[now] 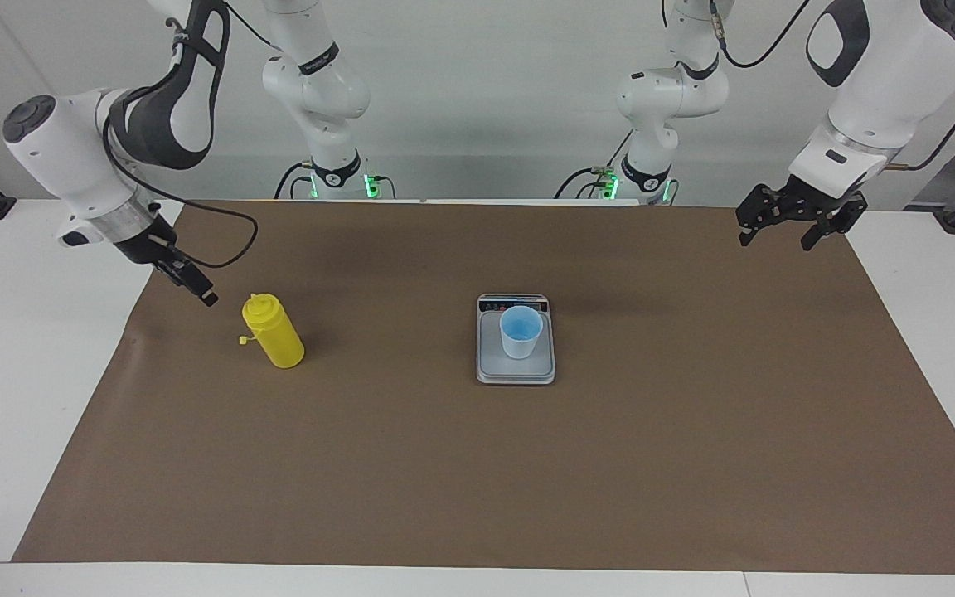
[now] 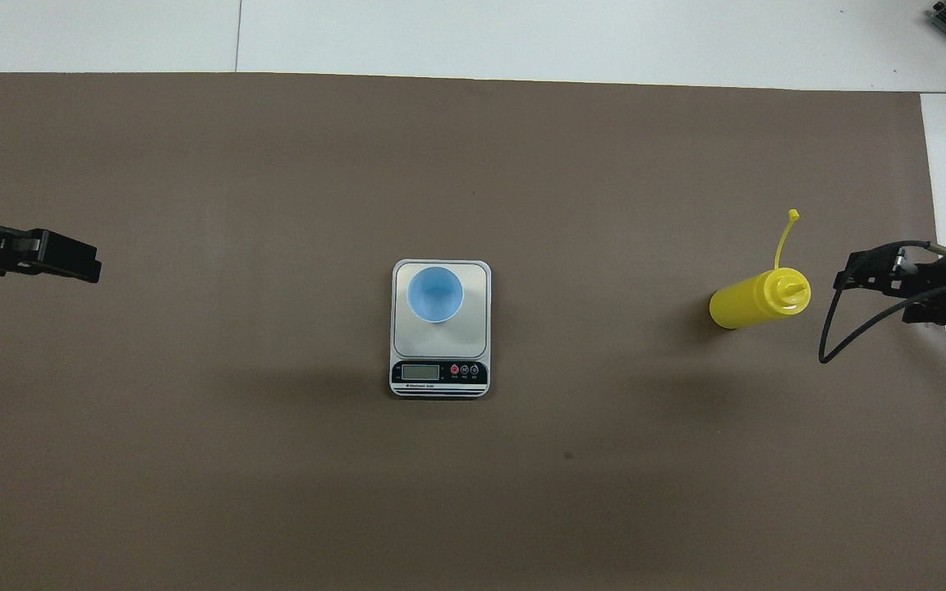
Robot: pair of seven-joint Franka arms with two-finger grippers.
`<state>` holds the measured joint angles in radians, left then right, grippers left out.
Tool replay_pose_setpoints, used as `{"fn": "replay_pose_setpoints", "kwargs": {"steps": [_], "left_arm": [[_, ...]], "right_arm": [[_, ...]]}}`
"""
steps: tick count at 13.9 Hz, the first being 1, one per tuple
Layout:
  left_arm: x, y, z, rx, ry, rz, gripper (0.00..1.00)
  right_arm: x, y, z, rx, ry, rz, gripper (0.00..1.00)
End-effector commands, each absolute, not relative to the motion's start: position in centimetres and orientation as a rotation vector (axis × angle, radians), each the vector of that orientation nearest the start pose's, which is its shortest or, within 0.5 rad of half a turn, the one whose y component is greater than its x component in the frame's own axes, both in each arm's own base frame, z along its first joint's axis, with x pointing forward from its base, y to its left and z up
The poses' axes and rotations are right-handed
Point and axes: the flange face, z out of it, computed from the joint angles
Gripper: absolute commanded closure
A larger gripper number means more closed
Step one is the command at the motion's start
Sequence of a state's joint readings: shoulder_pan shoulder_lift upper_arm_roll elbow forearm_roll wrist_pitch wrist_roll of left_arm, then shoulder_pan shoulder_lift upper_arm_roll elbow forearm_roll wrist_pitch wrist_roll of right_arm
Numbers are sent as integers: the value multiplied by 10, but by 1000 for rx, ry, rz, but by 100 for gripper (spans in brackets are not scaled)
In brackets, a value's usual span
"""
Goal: Pour seasoning into cup on scale with both arms
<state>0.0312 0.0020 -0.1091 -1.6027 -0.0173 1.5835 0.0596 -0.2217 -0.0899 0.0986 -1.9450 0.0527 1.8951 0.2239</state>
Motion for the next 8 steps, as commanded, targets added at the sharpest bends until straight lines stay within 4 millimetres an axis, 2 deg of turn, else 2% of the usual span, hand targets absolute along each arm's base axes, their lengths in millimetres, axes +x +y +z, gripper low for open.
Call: {"fn": "replay_pose_setpoints", "kwargs": {"steps": [1,2,4,5,6,8], "left_arm": [[547,-39,612,-3138,241,39,0],[547,-40,612,-3138,243,39,0],[547,-40,612,-3138,236,36,0],[547,-40,611,-3139,231,36,0],[547,-40,611,-3139,231,36,0],[547,-40,611,-3139,231,36,0]], "right_arm": [[538,-23,557,-3172,357,-52,0],[539,-6,569,-3185,307,-50,0],[545,9,593,-3191,272,-8,0],[550,25,603,-3201,224,3,0],[549,32,614,-3211,202,1,0],[550,53,613,-3217,182,40,0]]}}
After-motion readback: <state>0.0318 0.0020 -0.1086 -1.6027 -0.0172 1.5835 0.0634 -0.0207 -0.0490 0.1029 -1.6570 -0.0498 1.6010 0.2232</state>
